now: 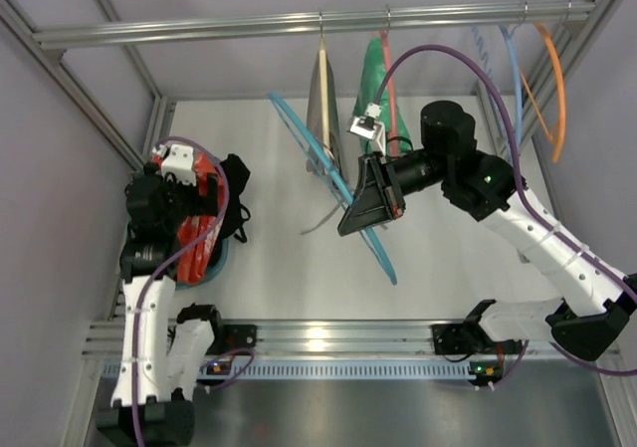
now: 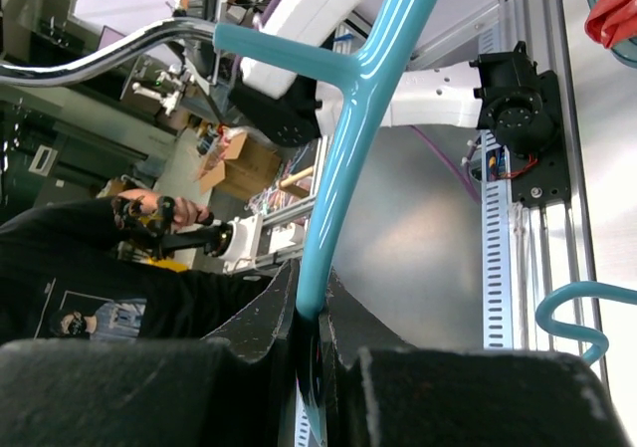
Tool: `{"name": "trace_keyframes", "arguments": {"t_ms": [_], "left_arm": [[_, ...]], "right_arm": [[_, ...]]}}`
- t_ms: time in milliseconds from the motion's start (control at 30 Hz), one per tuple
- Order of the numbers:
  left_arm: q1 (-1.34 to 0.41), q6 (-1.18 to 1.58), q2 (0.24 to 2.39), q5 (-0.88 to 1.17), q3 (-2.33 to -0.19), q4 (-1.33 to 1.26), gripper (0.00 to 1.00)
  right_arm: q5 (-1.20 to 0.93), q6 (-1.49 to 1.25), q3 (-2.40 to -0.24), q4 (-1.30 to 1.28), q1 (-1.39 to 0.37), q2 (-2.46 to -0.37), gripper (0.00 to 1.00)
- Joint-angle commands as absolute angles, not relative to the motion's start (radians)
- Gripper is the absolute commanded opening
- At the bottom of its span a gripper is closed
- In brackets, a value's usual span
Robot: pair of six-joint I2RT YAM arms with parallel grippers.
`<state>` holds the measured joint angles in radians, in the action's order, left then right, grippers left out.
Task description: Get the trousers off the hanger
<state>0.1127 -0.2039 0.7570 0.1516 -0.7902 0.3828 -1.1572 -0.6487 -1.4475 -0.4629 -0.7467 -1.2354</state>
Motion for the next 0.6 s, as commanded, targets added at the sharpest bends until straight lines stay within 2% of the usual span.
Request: {"name": "trace_keyframes", "arguments": {"t_ms": [0,100,333,567], "left_arm": [[0.109,-0.195,0.563,0.459,-0.917,0.443,0.98],[0.109,-0.224,0.505,0.593,-1.015,0.53,0.98],[0.11,-0.455,0.365,0.9,-1.088,0.537,0.93],[0.112,-0.742,0.336,1.052,-1.104,0.537,0.91]], "right_arm": [[-1.201,-0.664,-1.454,-0.354,-0.741,-1.235,0.0],[-1.219,-0.695,-1.443,-0.324,-0.749,-1.241,0.0],[-1.209,-0.703,-1.463,-0.302,-0.848,-1.294,0.0],[-1.209,-0.718,-1.538,-0.276,-0.975,-1.403,0.0]]}}
